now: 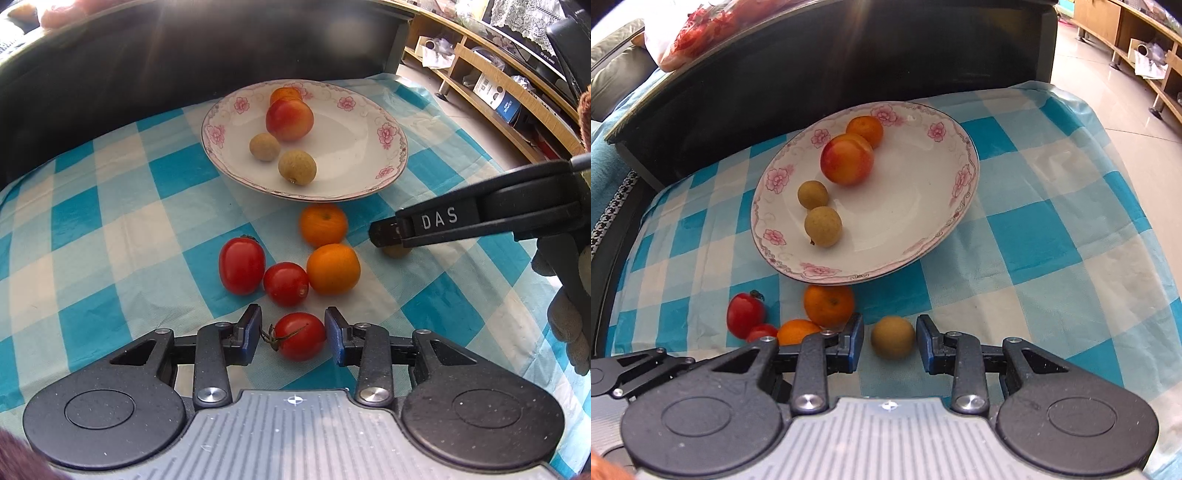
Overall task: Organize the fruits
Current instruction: 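Grasp a small tan fruit with the right tool while the left tool holds the cherry tomato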
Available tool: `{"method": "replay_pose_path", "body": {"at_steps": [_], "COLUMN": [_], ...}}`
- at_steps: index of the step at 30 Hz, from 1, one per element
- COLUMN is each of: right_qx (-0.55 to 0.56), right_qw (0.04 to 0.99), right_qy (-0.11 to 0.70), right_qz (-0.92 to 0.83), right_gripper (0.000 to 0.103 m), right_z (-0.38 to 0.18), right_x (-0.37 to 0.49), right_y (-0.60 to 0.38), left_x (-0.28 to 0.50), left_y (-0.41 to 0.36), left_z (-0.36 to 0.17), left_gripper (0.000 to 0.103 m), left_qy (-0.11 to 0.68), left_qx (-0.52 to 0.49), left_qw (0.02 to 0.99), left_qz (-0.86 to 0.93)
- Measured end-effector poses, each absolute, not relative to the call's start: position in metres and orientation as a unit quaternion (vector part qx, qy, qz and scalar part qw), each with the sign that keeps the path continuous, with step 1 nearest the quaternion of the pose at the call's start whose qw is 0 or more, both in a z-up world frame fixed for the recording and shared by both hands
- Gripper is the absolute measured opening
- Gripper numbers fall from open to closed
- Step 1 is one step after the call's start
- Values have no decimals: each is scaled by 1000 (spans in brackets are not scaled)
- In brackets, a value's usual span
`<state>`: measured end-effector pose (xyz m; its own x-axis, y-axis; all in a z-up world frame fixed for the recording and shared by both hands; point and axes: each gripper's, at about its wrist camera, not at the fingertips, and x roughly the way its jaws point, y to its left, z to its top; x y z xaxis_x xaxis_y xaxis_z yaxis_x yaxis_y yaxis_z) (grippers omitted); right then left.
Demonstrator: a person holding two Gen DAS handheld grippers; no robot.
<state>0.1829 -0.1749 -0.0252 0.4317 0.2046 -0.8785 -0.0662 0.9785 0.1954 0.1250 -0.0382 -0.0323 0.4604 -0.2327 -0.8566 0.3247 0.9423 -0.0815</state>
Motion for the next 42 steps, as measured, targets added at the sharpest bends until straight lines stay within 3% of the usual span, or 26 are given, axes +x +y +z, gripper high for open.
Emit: {"method": "replay_pose_path", "body": {"at_steps": [3, 16, 30, 36, 42], "right_qx": [56, 16, -11, -4, -3], "right_qw": [845, 839, 828, 828, 828], "right_qy": [526, 536, 552, 552, 553], "right_qz": [79, 90, 96, 98, 97], "right_gripper": [30, 30, 30, 30, 30], "right_z": [-25, -17, -22, -22, -21], "right_x": [182, 149, 117, 119, 119], "right_y": [-174, -172, -163, -166, -167], "left_x": [124, 113, 110, 109, 108], "left_y": [-39, -39, -37, -38, -39], "left_z": [-32, -31, -34, -33, -32], "left_gripper": [46, 45, 58, 56, 46], "left_qy": [493, 496, 492, 493, 495], "left_qx": [50, 54, 62, 62, 59], "left_qw": [853, 850, 853, 852, 851], "left_qz": [-164, -169, -163, -162, -164]}}
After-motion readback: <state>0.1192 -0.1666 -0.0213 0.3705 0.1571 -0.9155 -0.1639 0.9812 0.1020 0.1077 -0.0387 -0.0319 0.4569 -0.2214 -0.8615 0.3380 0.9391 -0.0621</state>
